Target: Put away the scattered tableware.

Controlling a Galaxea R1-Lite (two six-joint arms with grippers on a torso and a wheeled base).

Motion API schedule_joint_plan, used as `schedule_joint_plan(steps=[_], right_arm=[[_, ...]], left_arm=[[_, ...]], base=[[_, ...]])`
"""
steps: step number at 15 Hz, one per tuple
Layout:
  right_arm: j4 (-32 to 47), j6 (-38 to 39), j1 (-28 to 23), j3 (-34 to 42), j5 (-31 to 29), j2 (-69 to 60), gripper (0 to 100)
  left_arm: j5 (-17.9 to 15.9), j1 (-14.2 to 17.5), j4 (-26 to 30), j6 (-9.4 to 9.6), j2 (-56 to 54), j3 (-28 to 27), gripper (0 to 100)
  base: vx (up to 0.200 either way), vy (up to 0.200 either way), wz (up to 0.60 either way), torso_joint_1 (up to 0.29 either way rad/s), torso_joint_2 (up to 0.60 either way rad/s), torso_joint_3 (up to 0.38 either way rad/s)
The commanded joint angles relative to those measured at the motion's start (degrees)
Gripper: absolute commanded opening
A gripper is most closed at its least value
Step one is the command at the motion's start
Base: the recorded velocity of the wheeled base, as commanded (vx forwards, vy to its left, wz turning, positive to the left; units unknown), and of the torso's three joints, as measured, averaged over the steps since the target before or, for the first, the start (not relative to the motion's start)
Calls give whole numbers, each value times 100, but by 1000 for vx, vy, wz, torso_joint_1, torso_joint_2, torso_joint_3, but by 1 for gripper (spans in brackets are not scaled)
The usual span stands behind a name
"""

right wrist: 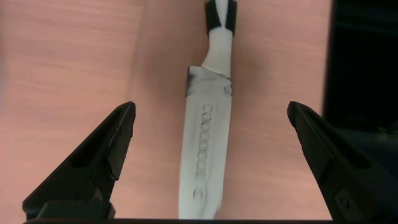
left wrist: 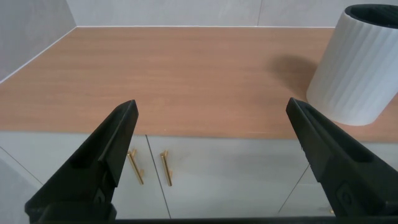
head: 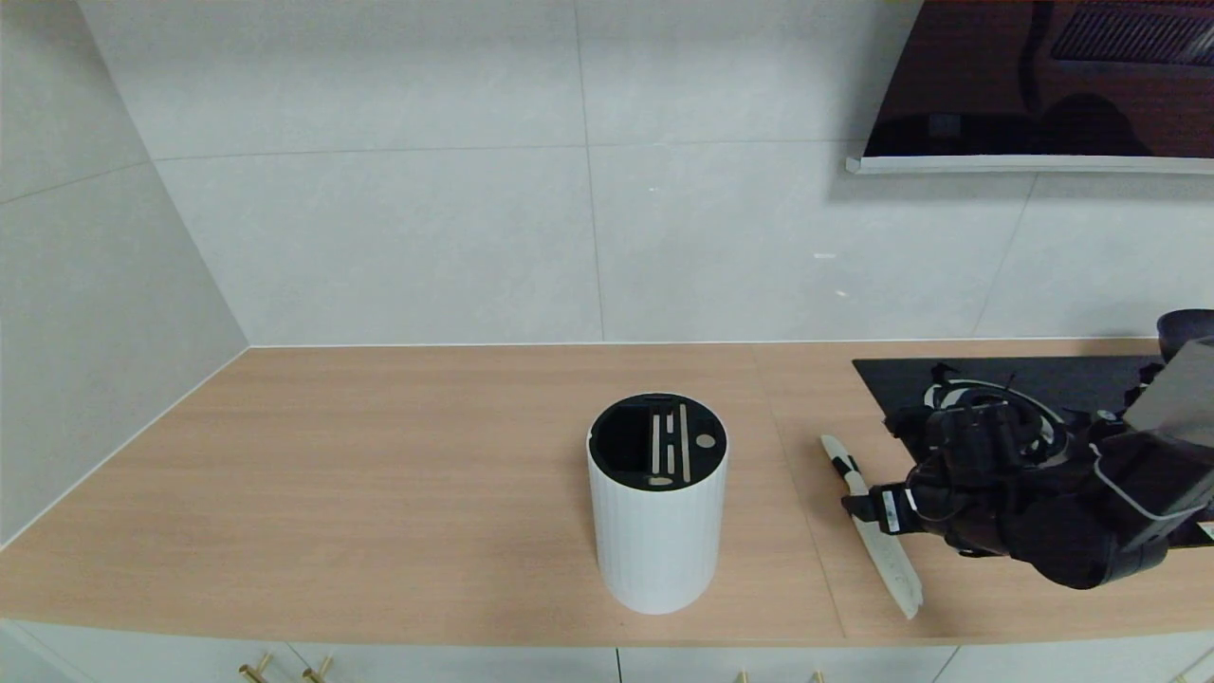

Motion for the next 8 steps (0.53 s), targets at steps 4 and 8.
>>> schedule_joint_plan(steps=[4,8], right_arm=[[-288,134,-3,-249,-47,816,100],[-535,213,15,-372,-329,1027,100]], left_arm=[[4,-5,0,-3,2,0,100],[4,4,0,-3,2,0,100]], base=[[0,0,0,0,0,0],[0,0,0,0,0,0]])
